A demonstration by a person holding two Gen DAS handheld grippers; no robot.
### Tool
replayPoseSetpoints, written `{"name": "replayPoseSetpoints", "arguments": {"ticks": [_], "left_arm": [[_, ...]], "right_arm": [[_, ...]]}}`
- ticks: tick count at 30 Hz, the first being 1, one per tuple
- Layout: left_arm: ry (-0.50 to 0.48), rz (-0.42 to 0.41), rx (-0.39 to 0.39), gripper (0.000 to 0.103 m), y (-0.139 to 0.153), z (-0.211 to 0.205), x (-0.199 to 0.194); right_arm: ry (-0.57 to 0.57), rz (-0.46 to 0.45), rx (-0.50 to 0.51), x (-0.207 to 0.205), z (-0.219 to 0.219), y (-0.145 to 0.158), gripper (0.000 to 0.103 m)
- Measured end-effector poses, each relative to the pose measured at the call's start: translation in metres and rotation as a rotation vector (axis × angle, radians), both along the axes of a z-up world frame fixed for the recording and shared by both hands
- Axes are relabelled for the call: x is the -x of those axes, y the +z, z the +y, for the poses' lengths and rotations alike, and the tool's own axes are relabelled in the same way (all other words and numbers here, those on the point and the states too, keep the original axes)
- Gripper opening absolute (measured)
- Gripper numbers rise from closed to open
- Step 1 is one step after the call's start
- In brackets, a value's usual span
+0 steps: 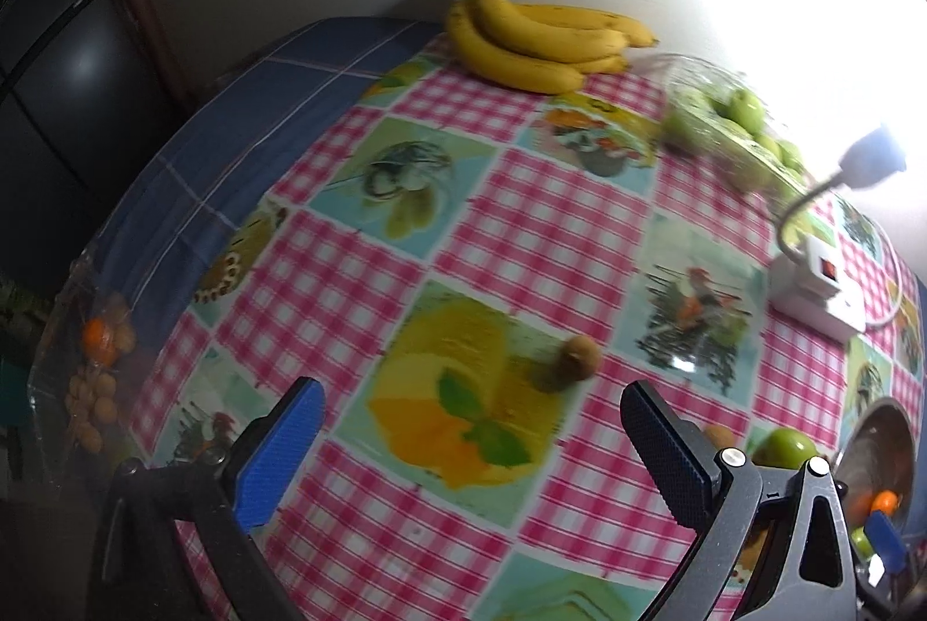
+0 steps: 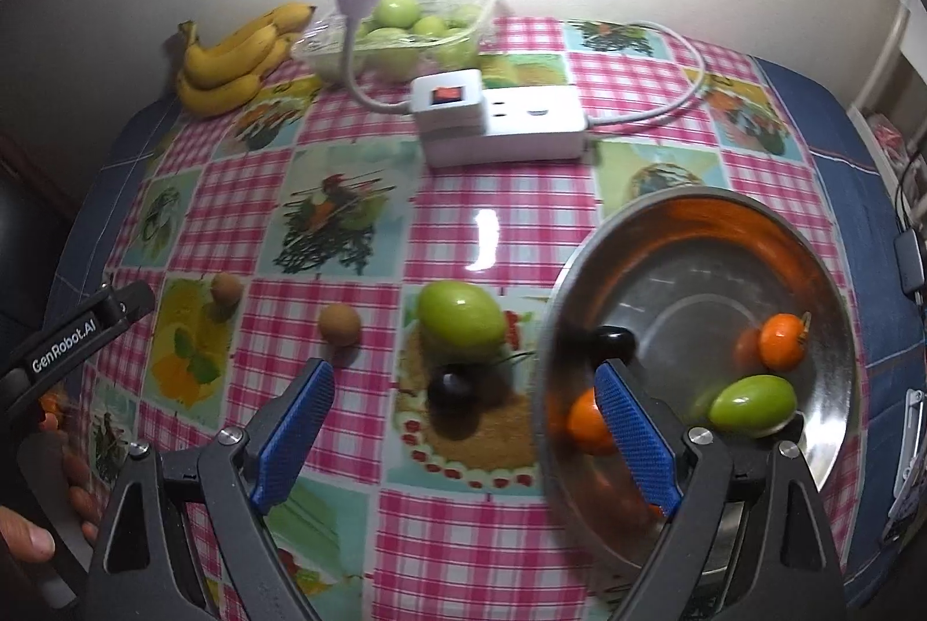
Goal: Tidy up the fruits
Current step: 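Withdraw both open tools from the basin toward the remaining fruit, then grasp a dark plum with the right tool while the left tool grasps a brown kiwi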
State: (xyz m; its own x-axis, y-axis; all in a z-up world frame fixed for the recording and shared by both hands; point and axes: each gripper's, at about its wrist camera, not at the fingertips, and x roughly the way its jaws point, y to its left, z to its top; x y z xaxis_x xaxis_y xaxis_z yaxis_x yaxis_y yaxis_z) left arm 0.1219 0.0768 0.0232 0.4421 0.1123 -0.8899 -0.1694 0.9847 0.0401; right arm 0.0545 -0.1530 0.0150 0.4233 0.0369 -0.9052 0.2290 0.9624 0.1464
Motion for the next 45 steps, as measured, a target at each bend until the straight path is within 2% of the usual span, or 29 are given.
{"name": "replayPoseSetpoints", "arguments": {"ticks": [6,12,14,16,21,25,28,34,41,45], "left_arm": [[0.015,0.007,0.030,0.103,-0.001,0.012,-0.001],[-0.033,0.022,0.072,0.103,-0.003,0.004,-0.003],[-0.058,0.032,0.088,0.103,-0.005,-0.002,-0.003],[-0.098,0.040,0.105,0.103,-0.006,-0.011,-0.004],[-0.196,0.070,0.159,0.101,-0.014,-0.035,-0.004],[-0.289,0.090,0.207,0.093,-0.022,-0.060,-0.005],[-0.321,0.128,0.238,0.089,-0.032,-0.073,-0.007],[-0.351,0.153,0.250,0.081,-0.045,-0.088,-0.009],[-0.390,0.157,0.247,0.065,-0.055,-0.101,-0.010],[-0.403,0.150,0.244,0.061,-0.059,-0.107,-0.009]], "right_arm": [[0.041,-0.005,-0.032,-0.005,0.016,-0.003,0.092],[0.051,-0.004,-0.034,-0.006,0.018,-0.006,0.091],[0.052,-0.001,-0.037,-0.006,0.017,-0.007,0.083],[0.052,0.010,-0.040,-0.007,0.017,-0.010,0.069],[0.051,0.064,-0.031,-0.010,0.016,-0.026,0.058],[0.035,0.094,-0.018,-0.012,0.013,-0.038,0.053],[0.025,0.103,-0.010,-0.013,0.011,-0.043,0.052],[0.013,0.127,0.001,-0.016,0.011,-0.052,0.045],[0.008,0.135,0.003,-0.017,0.012,-0.056,0.043],[0.004,0.137,0.003,-0.017,0.011,-0.057,0.042]]}}
